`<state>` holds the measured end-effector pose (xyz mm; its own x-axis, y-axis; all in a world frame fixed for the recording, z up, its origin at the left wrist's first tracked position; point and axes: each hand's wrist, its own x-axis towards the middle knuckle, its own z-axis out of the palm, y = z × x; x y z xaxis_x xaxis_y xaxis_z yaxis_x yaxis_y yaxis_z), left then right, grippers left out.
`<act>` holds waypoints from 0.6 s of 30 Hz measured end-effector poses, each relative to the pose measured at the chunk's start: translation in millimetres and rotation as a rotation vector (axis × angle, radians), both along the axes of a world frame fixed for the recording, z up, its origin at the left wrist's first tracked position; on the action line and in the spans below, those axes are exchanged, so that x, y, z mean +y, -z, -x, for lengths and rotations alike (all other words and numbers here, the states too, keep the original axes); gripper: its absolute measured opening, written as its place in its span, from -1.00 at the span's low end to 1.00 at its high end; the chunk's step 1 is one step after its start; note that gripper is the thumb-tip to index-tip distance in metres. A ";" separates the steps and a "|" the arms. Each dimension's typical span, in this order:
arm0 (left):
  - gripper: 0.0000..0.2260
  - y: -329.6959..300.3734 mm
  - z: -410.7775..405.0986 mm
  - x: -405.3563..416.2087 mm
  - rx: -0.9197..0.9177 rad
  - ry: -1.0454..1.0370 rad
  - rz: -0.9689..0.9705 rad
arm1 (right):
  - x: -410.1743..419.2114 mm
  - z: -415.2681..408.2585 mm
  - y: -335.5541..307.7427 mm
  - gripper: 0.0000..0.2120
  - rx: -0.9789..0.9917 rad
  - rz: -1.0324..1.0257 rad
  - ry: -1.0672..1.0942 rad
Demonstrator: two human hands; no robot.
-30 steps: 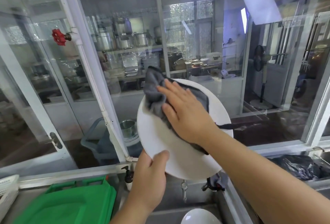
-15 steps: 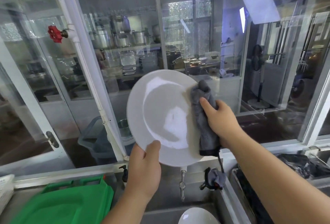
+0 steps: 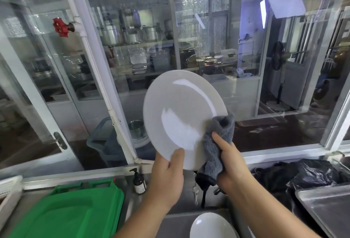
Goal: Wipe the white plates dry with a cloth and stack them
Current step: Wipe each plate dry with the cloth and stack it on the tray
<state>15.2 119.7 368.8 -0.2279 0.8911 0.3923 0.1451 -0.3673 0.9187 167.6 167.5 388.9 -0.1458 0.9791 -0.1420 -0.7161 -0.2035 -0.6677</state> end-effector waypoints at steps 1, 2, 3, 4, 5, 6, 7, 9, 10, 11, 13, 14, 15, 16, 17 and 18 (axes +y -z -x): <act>-0.62 -0.2 2.4 -3.6 0.046 0.049 0.017 | 1.8 -3.3 0.8 -0.69 -0.026 0.010 0.017; -0.58 -1.8 6.7 -7.0 0.087 0.115 0.035 | 3.7 -7.1 0.1 -0.70 -0.049 0.023 0.021; -0.52 -4.8 12.6 -9.4 0.130 0.190 0.059 | 6.0 -11.0 -0.7 -0.70 -0.071 0.041 0.019; -0.46 -8.8 20.8 -11.1 0.185 0.259 0.090 | 7.7 -15.0 -2.4 -0.70 -0.093 0.063 0.010; -0.41 -13.2 29.7 -12.1 0.262 0.297 0.110 | 9.7 -19.2 -3.8 -0.69 -0.116 0.082 0.003; -0.37 -18.5 39.8 -12.3 0.345 0.291 0.110 | 10.5 -24.0 -6.0 -0.69 -0.135 0.096 -0.004; -0.30 -24.4 50.6 -11.8 0.418 0.242 0.094 | 12.3 -29.1 -7.6 -0.68 -0.157 0.105 -0.011; -0.13 -41.5 71.1 -8.9 0.499 0.064 0.019 | 14.9 -38.6 -9.0 -0.64 -0.202 0.128 -0.056; -0.09 -51.1 79.6 -6.4 0.524 -0.027 -0.037 | 14.7 -42.1 -9.8 -0.61 -0.224 0.140 -0.090; -0.09 -59.8 86.9 -3.8 0.553 -0.097 -0.108 | 14.6 -45.1 -9.5 -0.60 -0.238 0.139 -0.121; -0.15 -76.5 97.0 2.3 0.707 -0.155 -0.296 | 14.0 -49.3 -7.4 -0.64 -0.248 0.113 -0.185; -0.19 -85.3 100.6 5.5 0.831 -0.149 -0.379 | 12.5 -50.7 -7.0 -0.66 -0.250 0.102 -0.217; -0.24 -93.8 102.4 8.2 0.956 -0.126 -0.440 | 12.0 -51.9 -4.9 -0.68 -0.253 0.095 -0.253; -0.32 -101.8 103.5 10.2 1.071 -0.091 -0.493 | 9.7 -52.6 -4.6 -0.70 -0.254 0.100 -0.301; -0.43 -108.4 103.8 11.7 1.175 -0.051 -0.558 | 9.7 -53.3 -2.0 -0.72 -0.268 0.105 -0.339; -0.56 -113.9 103.4 12.6 1.268 -0.013 -0.630 | 8.2 -54.1 -1.0 -0.73 -0.284 0.109 -0.369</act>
<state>-88.3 132.2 482.7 0.5674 0.4935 0.6592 0.7422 -0.6532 -0.1498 221.7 175.7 390.0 -0.4216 0.8464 -0.3255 -0.3752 -0.4896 -0.7871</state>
